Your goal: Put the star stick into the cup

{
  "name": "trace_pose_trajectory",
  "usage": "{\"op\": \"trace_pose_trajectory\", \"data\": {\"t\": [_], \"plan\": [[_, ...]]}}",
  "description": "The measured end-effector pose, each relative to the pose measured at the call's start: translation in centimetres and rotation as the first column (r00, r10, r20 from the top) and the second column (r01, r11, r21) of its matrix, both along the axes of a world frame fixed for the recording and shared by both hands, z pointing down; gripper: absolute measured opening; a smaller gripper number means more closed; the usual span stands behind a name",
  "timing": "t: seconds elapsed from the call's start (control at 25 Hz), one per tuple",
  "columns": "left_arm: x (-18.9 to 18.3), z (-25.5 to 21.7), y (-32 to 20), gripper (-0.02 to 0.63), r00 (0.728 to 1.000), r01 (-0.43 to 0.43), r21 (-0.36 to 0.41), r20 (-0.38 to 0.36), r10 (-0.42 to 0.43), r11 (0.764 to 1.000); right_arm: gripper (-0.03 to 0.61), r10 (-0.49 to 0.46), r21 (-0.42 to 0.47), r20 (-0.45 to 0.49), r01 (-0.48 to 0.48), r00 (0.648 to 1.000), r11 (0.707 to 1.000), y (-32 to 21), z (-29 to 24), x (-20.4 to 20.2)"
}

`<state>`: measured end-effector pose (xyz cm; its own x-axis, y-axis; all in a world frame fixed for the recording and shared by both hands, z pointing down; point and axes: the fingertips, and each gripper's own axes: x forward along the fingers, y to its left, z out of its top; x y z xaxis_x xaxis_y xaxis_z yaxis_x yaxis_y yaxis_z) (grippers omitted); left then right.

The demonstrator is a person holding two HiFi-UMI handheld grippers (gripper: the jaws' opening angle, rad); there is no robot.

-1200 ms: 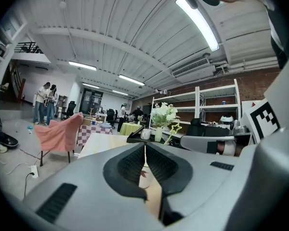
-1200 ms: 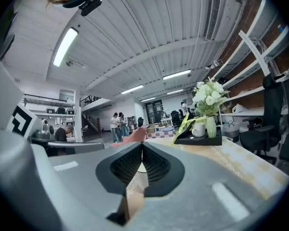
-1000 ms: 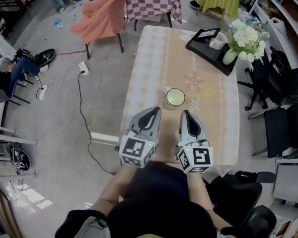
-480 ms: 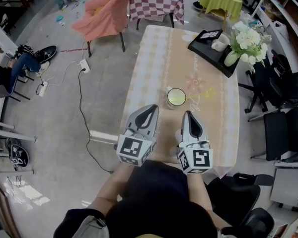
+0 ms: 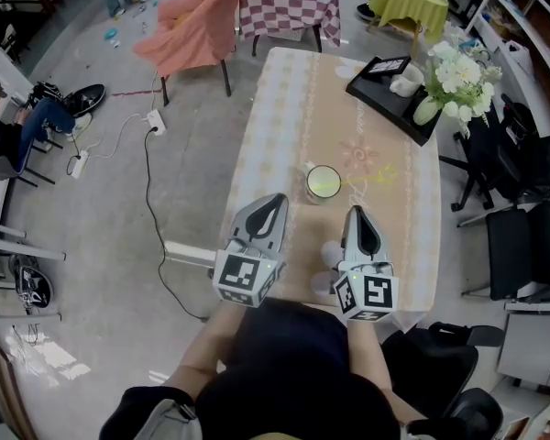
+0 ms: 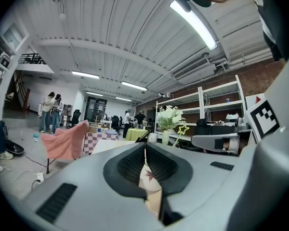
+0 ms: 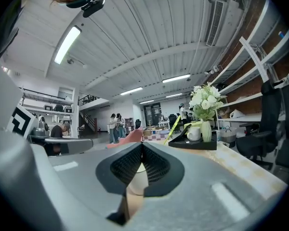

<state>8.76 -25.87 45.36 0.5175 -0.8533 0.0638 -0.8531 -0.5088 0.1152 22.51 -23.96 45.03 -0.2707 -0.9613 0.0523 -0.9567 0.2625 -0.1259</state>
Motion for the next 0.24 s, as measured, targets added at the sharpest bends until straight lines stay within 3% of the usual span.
{"op": "trace_pose_trajectory", "data": {"t": [0.24], "plan": [[-0.37, 0.25, -0.39, 0.015, 1.000, 0.022, 0.003, 0.007, -0.022, 1.000, 0.003, 0.026, 0.001, 0.000, -0.026, 1.000, 1.000, -0.33, -0.02, 1.17]]}}
